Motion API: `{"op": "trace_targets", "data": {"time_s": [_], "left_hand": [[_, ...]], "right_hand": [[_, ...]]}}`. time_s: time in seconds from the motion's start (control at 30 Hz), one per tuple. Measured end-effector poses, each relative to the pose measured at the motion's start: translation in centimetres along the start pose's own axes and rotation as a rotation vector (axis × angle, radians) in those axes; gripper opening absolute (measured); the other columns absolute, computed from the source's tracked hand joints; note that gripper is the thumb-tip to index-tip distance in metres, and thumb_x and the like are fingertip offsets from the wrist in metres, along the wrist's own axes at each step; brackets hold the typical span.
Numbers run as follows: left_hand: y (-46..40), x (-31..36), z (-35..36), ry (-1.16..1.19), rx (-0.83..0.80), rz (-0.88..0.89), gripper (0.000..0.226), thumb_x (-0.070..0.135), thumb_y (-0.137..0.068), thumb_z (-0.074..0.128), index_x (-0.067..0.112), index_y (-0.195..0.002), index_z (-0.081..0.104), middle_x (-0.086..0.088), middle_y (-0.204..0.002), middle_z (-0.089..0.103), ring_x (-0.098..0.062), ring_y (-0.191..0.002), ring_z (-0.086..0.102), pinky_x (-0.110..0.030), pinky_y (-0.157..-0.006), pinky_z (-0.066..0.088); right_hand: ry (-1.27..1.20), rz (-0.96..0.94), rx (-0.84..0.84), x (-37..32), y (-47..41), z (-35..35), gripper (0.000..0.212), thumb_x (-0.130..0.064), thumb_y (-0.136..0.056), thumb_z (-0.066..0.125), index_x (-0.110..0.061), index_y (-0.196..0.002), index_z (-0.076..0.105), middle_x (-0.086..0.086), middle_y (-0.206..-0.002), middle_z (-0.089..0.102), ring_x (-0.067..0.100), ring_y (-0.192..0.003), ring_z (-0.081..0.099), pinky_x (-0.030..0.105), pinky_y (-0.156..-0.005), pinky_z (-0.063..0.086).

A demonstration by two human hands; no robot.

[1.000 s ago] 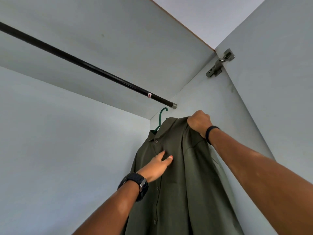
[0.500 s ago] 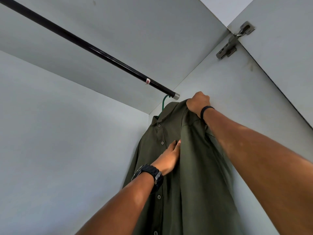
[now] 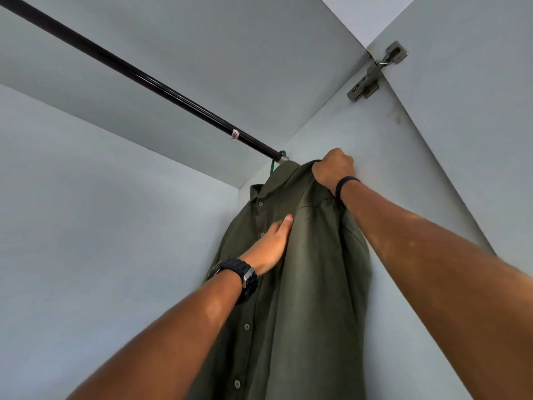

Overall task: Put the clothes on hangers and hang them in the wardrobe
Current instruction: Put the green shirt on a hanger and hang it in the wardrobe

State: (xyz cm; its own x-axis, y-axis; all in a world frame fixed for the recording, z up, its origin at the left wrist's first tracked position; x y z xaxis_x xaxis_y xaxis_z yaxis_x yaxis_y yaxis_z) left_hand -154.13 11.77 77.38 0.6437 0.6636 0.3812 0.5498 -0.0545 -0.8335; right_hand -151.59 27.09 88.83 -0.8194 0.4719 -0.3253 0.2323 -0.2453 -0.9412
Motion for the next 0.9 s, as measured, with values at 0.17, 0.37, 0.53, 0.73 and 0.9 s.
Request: {"op": "trace_targets", "data": {"time_s": [0.17,0.37,0.53,0.73,0.9], "left_hand": [[1.8,2.2,1.6,0.036,-0.004,-0.015,0.069,0.061,-0.096,0.022,0.023,-0.152,0.014,-0.004,-0.155,0.027,-0.023,-0.141,0.029,-0.044,-0.117,0.023],[3.6,4.0,3.9,-0.248,-0.111,-0.076,0.058,0.035,-0.099,0.042,0.025,-0.151,0.017,-0.012,-0.148,0.039,-0.033,-0.13,0.043,-0.037,-0.1,0.041],[5.1,8.4,2.7,-0.261,0.315,0.201,0.034,0.025,-0.102,0.034,0.014,-0.124,0.057,-0.015,-0.123,0.061,-0.034,-0.115,0.055,-0.039,-0.093,0.045],[6.5,7.2,6.0,-0.176,-0.012,0.058,0.049,0.026,-0.099,0.043,0.022,-0.146,0.031,-0.007,-0.145,0.043,-0.027,-0.129,0.045,-0.036,-0.109,0.035],[9.6,6.3,7.0,-0.158,-0.068,-0.072,0.042,0.018,-0.1,0.038,0.015,-0.142,0.038,-0.011,-0.143,0.044,-0.029,-0.129,0.043,-0.033,-0.108,0.035]], "right_hand": [[0.107,-0.067,-0.131,-0.8,1.6,-1.7,0.04,-0.015,-0.095,0.052,0.001,-0.131,0.043,0.02,-0.135,0.044,0.033,-0.115,0.053,0.033,-0.093,0.045],[0.363,-0.002,-0.512,0.1,4.1,-6.2,0.049,-0.018,-0.09,0.065,0.005,-0.13,0.048,0.021,-0.128,0.052,0.037,-0.113,0.054,0.038,-0.092,0.048],[-0.093,0.01,-0.317,-1.4,2.9,-11.2,0.009,-0.012,-0.09,0.061,-0.005,-0.086,0.058,0.009,-0.086,0.058,0.02,-0.075,0.056,0.025,-0.065,0.045],[0.373,0.129,-0.784,0.8,8.8,-11.1,0.006,-0.005,-0.087,0.062,-0.007,-0.088,0.057,0.021,-0.112,0.063,0.037,-0.102,0.062,0.038,-0.077,0.055],[0.579,0.008,-0.642,0.5,12.3,-11.1,0.063,-0.014,-0.082,0.072,-0.002,-0.133,0.037,0.02,-0.131,0.049,0.037,-0.117,0.053,0.035,-0.086,0.048]]}}
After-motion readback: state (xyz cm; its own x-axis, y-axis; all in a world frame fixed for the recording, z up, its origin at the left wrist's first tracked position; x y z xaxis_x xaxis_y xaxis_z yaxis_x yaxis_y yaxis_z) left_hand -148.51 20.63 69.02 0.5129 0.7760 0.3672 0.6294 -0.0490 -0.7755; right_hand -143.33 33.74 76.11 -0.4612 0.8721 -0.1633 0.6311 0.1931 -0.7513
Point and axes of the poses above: each hand's wrist, its own y-axis away from the middle knuckle, its own z-axis out of the palm, x = y × z, the point moved 4 cm from there along -y, towards the middle knuckle
